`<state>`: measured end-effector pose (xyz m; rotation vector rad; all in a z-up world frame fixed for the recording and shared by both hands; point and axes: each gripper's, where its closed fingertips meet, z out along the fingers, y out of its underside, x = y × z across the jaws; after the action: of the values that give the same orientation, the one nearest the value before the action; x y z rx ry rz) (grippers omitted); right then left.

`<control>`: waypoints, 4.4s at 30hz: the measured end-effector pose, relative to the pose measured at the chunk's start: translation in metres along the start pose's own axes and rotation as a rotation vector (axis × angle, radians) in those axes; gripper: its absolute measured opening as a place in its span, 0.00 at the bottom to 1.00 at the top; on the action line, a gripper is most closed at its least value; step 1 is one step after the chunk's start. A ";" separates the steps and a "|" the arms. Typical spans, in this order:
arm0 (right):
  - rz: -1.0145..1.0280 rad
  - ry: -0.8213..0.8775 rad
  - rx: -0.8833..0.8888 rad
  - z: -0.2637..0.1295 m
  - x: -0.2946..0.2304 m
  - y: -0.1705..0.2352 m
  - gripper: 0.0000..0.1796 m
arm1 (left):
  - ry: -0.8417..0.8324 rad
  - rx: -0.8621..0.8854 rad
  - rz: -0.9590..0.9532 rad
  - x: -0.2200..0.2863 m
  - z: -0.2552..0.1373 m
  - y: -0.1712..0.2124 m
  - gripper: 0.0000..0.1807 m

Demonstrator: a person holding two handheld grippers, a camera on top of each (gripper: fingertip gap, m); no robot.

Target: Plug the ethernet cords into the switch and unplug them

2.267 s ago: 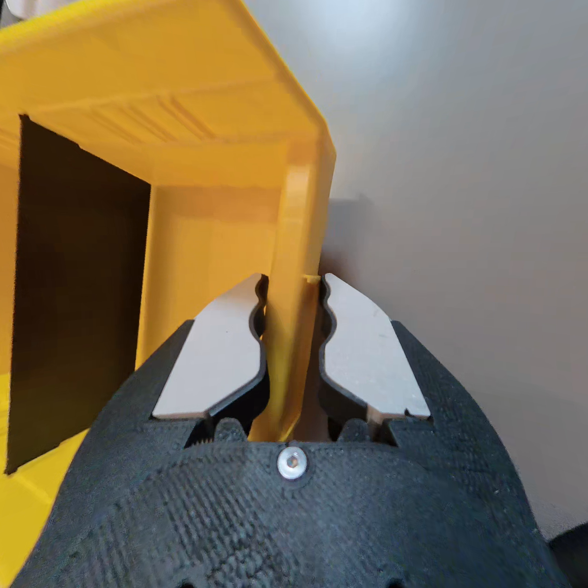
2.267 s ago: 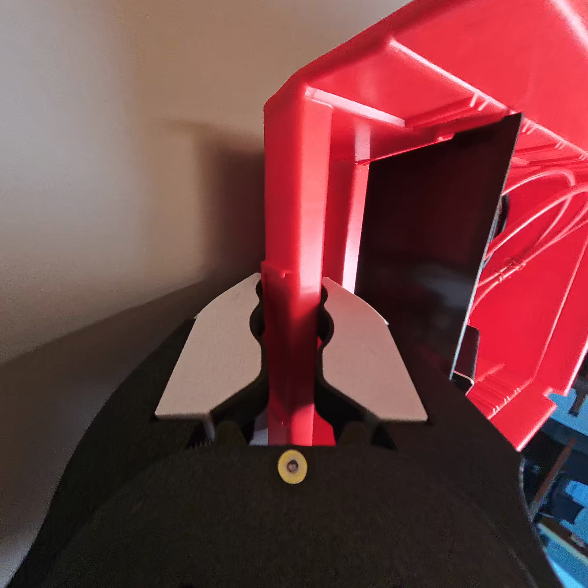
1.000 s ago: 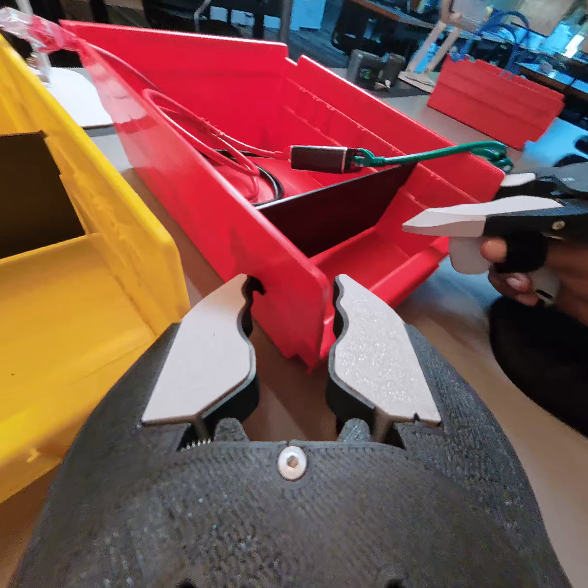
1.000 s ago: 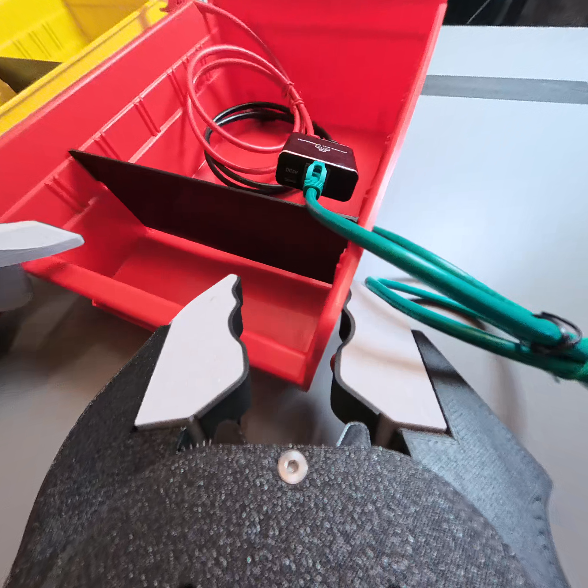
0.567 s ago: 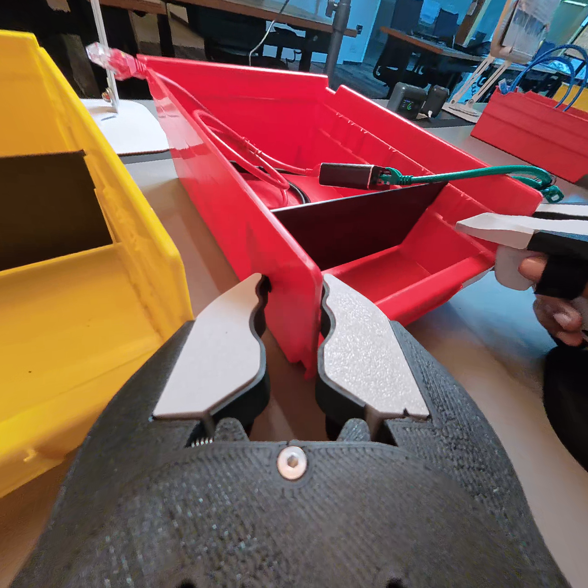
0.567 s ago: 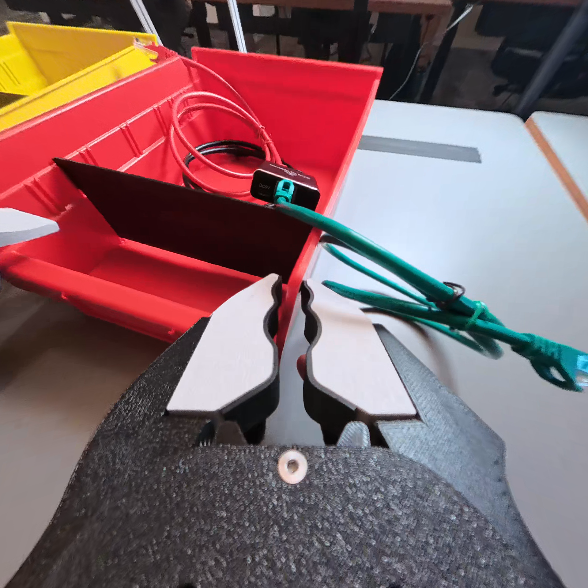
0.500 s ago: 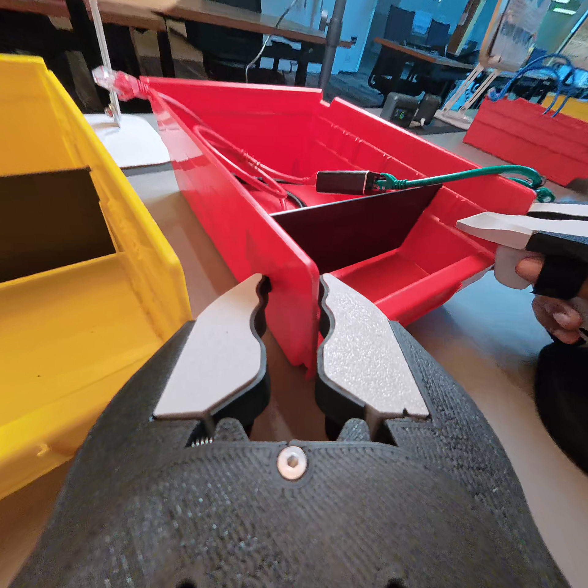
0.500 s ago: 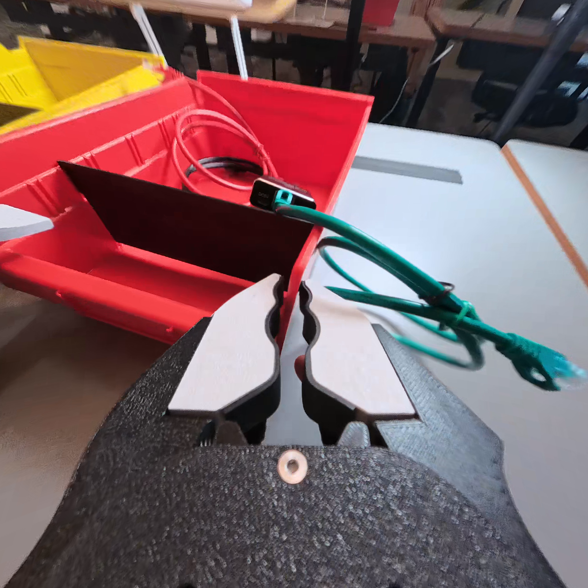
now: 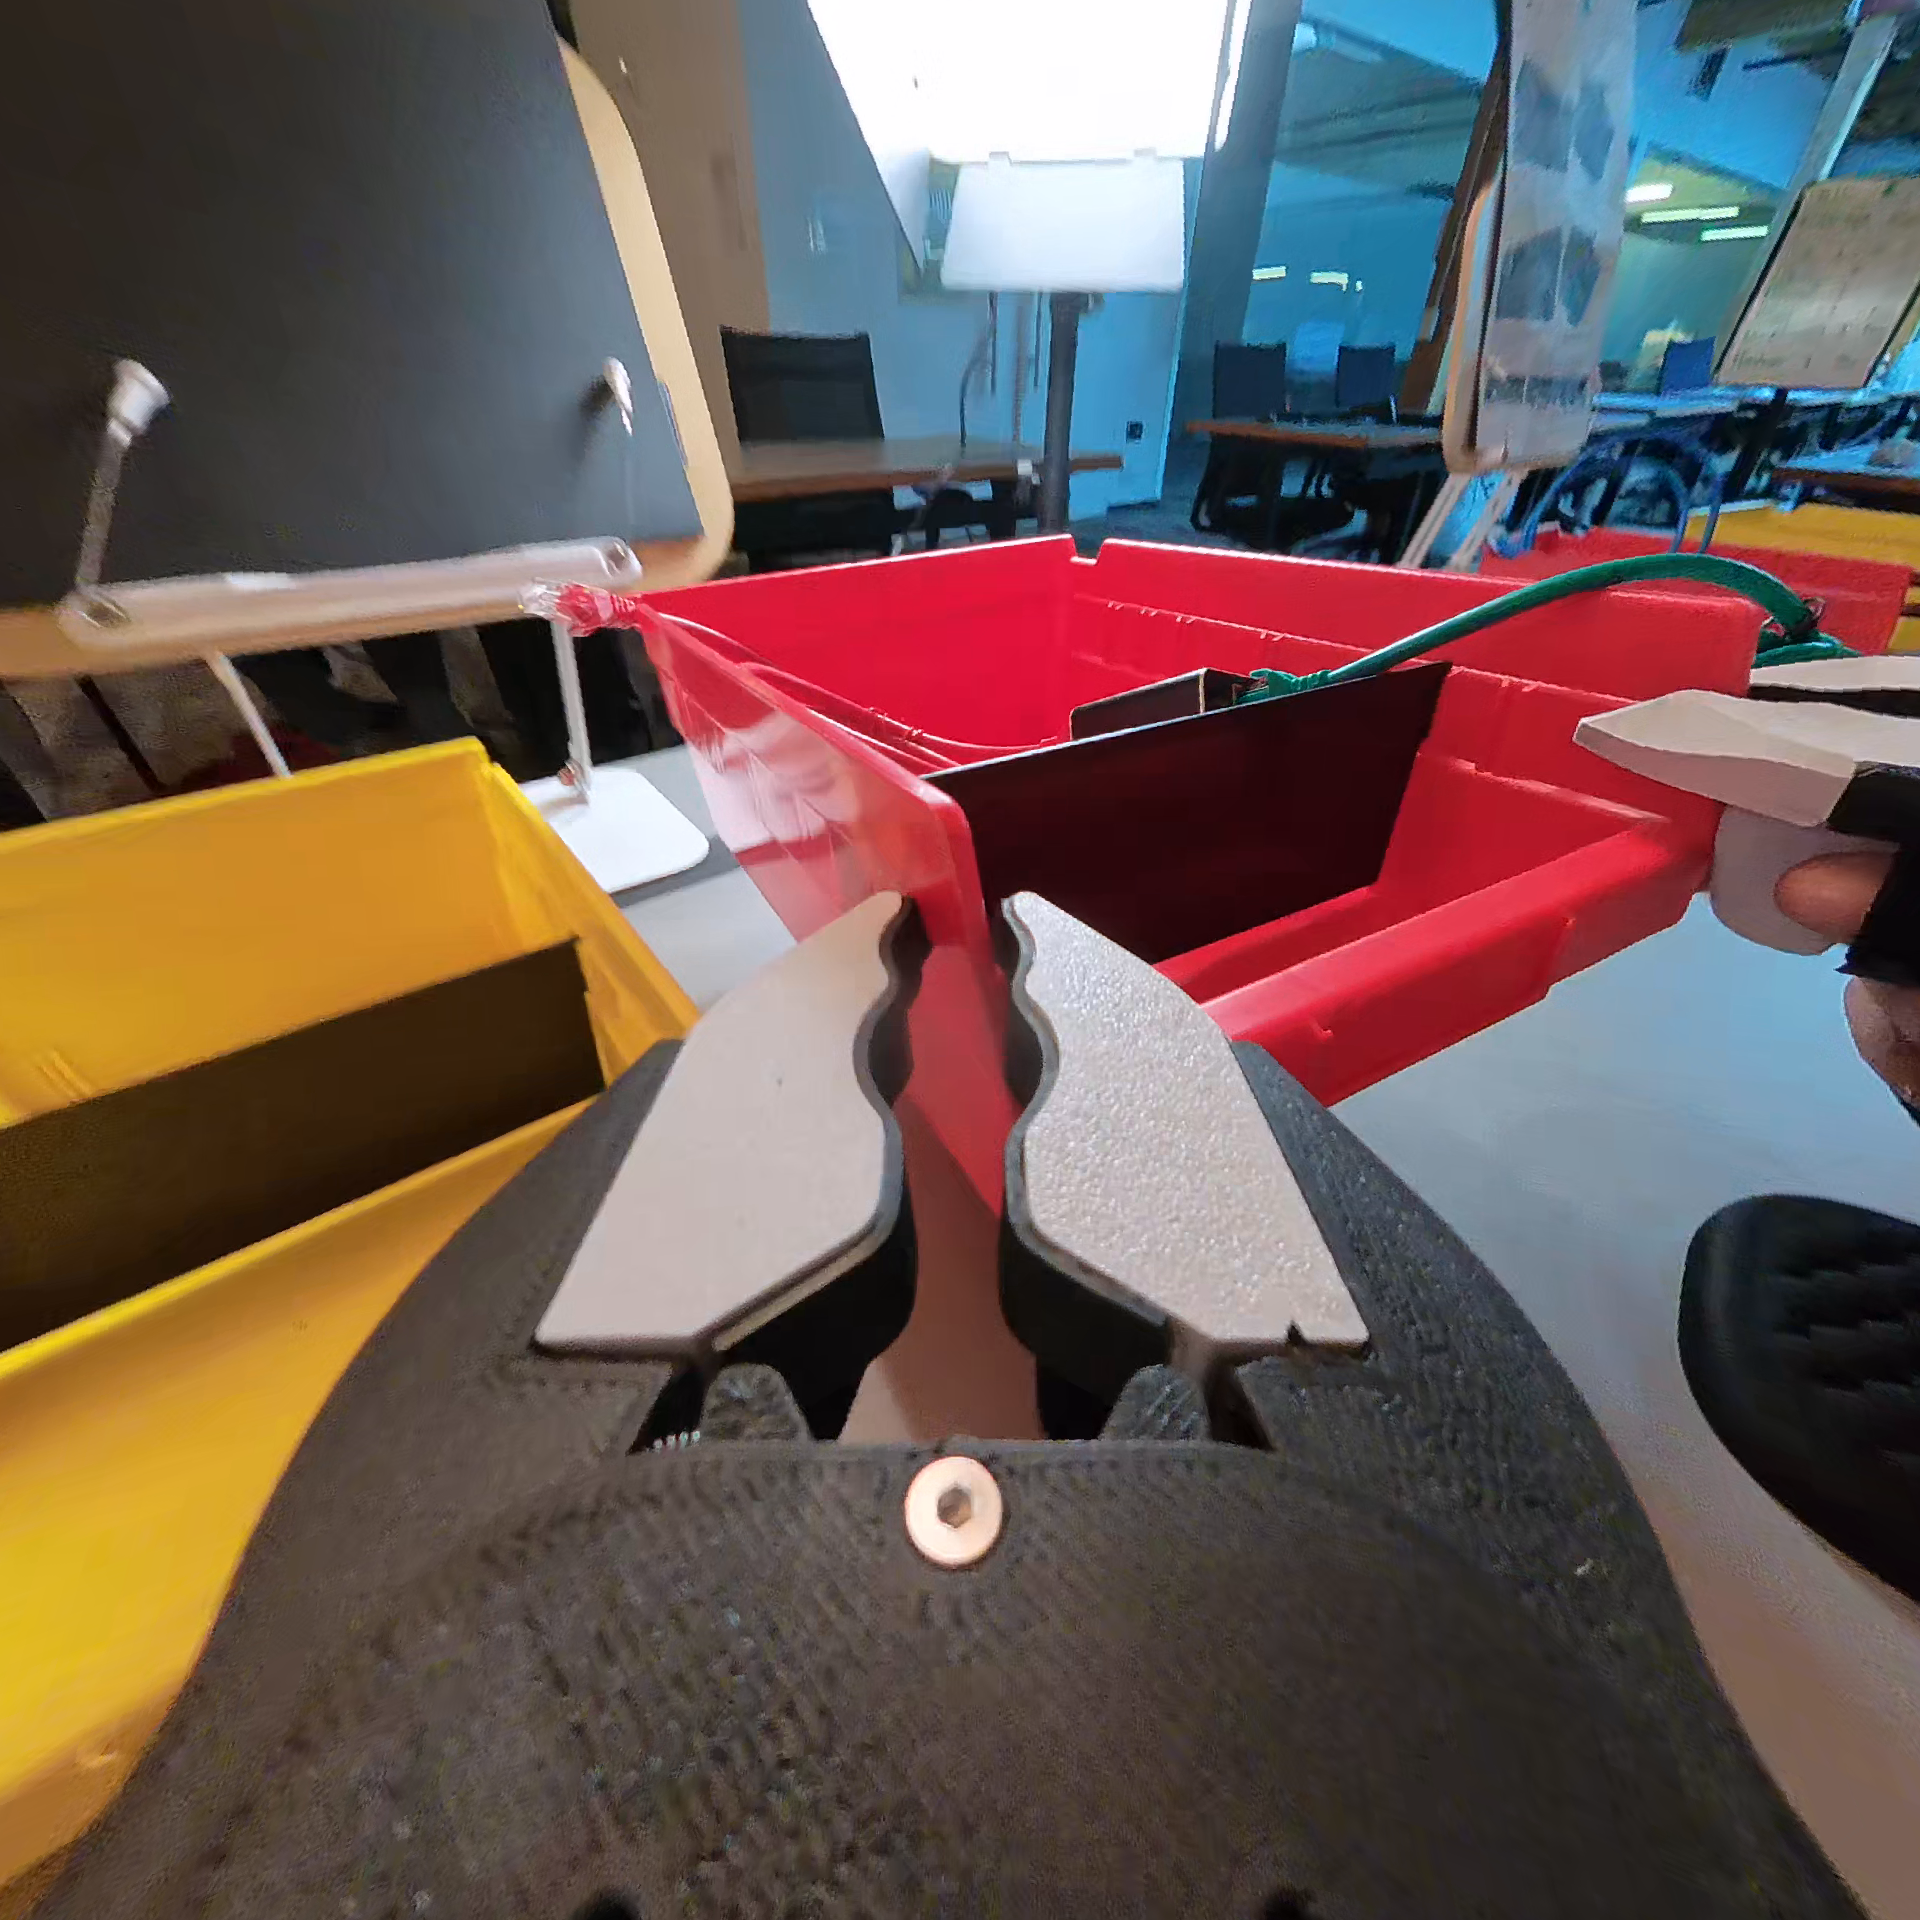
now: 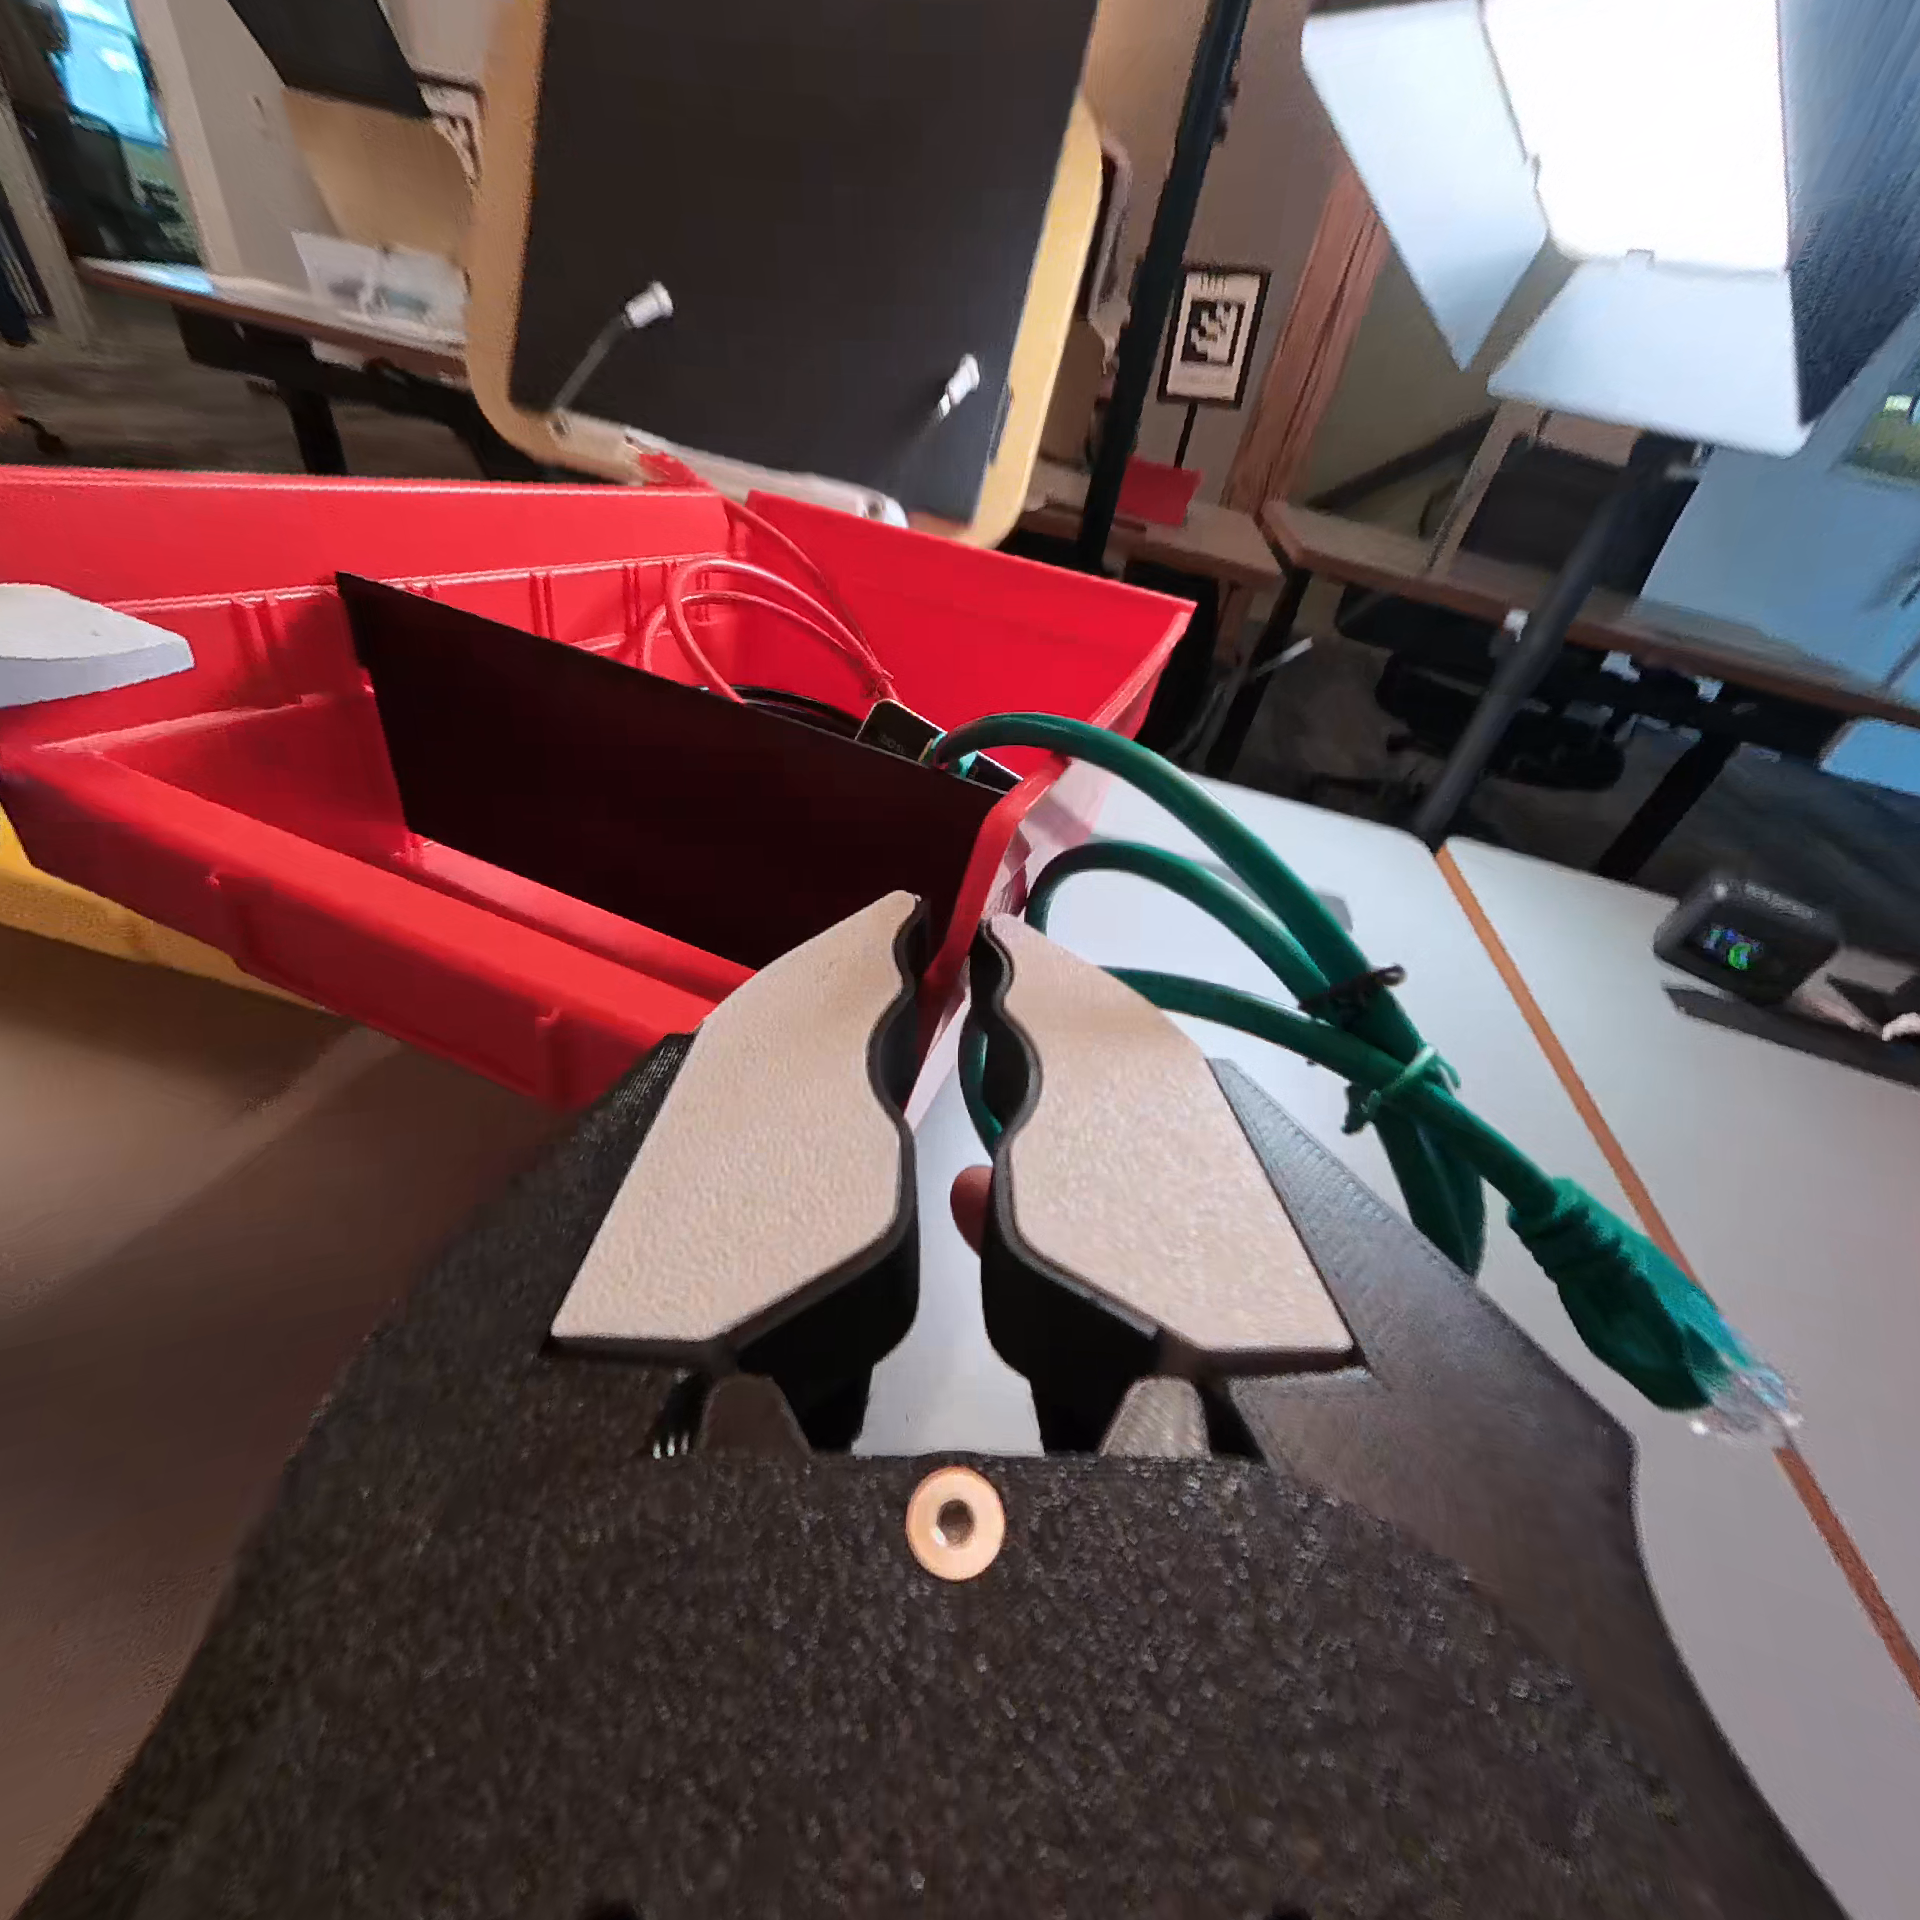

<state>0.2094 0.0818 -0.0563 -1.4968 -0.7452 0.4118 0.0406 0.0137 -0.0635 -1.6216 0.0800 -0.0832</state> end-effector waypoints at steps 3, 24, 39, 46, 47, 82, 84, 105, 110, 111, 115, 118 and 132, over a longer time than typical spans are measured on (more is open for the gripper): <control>-0.014 -0.029 0.088 -0.001 -0.018 -0.039 0.03 | -0.041 0.073 0.031 -0.015 -0.022 -0.034 0.07; 0.032 -0.541 0.235 0.094 -0.332 -0.135 0.04 | -0.582 0.153 0.053 -0.243 -0.264 -0.075 0.06; -0.103 -0.619 0.019 0.109 -0.426 -0.023 0.08 | -0.617 -0.015 -0.027 -0.310 -0.301 0.067 0.04; -0.094 -0.633 -0.097 0.112 -0.417 0.003 0.10 | -0.492 -0.278 -0.076 -0.307 -0.267 0.106 0.20; -0.083 -0.645 -0.084 0.108 -0.414 0.000 0.10 | -0.470 -0.318 -0.077 -0.306 -0.263 0.112 0.24; -0.840 -0.822 -0.661 0.135 -0.287 0.094 0.25 | 0.075 -0.905 0.592 -0.244 -0.194 0.168 0.27; -0.804 -0.804 -0.658 0.132 -0.276 0.095 0.29 | 0.105 -0.884 0.581 -0.238 -0.193 0.169 0.24; -0.773 -0.753 -0.651 0.085 -0.178 0.115 0.22 | 0.106 -0.676 0.606 -0.243 -0.209 0.083 0.19; -0.745 -0.707 -0.653 0.063 -0.156 0.121 0.21 | 0.095 -0.823 0.760 -0.244 -0.188 0.136 0.18; -0.733 -0.689 -0.654 0.058 -0.149 0.122 0.21 | 0.087 -0.828 0.763 -0.245 -0.183 0.139 0.18; -0.669 -0.582 -0.685 0.036 -0.107 0.131 0.21 | 0.048 -0.824 0.764 -0.248 -0.162 0.146 0.18; -0.620 -0.471 -0.725 0.026 -0.070 0.139 0.21 | 0.047 -0.836 0.760 -0.248 -0.152 0.155 0.18; -0.644 -0.262 -0.815 0.090 0.050 0.156 0.18 | -0.003 -0.824 0.727 -0.262 -0.127 0.159 0.18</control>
<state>0.2163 0.1920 -0.2073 -1.8318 -1.6735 -0.2352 -0.2336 -0.0942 -0.2173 -2.3045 0.7753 0.5819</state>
